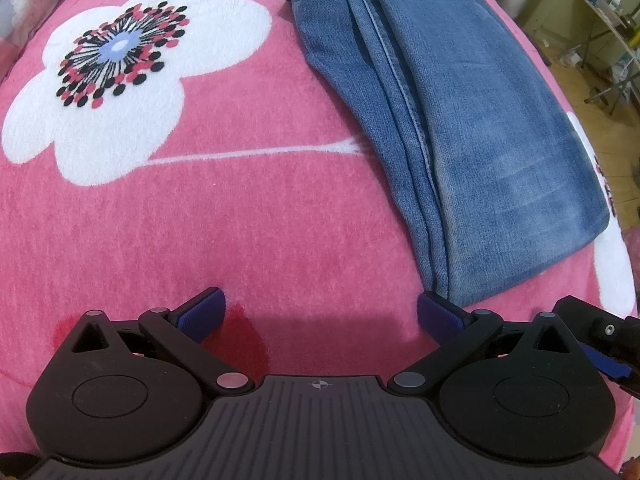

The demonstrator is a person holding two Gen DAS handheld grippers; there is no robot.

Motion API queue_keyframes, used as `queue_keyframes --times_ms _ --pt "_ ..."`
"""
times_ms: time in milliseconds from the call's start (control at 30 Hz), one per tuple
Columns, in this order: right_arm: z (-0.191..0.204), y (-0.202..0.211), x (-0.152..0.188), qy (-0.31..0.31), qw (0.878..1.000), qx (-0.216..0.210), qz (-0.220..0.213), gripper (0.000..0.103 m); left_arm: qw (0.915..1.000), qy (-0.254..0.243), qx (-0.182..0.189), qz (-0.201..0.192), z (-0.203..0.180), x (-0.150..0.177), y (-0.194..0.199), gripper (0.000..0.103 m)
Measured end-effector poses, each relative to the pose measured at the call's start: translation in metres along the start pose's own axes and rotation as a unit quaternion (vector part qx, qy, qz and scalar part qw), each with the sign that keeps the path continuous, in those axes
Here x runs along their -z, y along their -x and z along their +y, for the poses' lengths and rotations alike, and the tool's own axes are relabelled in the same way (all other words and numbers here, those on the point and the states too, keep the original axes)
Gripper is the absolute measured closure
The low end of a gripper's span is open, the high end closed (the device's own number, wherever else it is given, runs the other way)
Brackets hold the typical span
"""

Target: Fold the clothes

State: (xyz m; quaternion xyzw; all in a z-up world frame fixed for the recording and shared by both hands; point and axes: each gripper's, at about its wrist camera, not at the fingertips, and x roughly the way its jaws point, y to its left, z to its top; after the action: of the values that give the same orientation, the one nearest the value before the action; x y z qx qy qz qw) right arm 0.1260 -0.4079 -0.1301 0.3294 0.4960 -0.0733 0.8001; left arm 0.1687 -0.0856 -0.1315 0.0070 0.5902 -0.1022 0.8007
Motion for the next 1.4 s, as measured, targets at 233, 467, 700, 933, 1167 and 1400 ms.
queue_keyframes --times_ms 233,467,700,933,1167,1400 --pt "-0.010 0.004 -0.001 -0.044 0.999 -0.025 -0.008 0.019 1.0000 0.000 0.000 -0.002 0.014 0.008 0.003 0.000" --pt "-0.027 0.006 -0.004 -0.112 0.989 -0.088 -0.029 0.028 1.0000 -0.002 0.004 -0.004 0.030 0.016 0.006 0.000" --pt "-0.045 -0.002 -0.004 -0.183 0.973 -0.131 -0.040 0.036 0.9975 0.019 0.057 -0.037 0.064 0.032 0.020 0.000" --pt "-0.068 -0.006 0.004 -0.246 0.950 -0.188 -0.047 0.044 0.9802 0.089 0.156 -0.083 0.070 0.025 0.022 0.004" --pt "-0.069 -0.019 -0.005 -0.262 0.938 -0.223 -0.039 0.047 0.9781 0.068 0.185 -0.068 -0.026 -0.051 -0.020 0.014" --pt "-0.065 -0.038 -0.016 -0.278 0.928 -0.247 -0.022 0.047 0.9761 0.083 0.189 -0.068 -0.020 -0.033 -0.002 0.037"
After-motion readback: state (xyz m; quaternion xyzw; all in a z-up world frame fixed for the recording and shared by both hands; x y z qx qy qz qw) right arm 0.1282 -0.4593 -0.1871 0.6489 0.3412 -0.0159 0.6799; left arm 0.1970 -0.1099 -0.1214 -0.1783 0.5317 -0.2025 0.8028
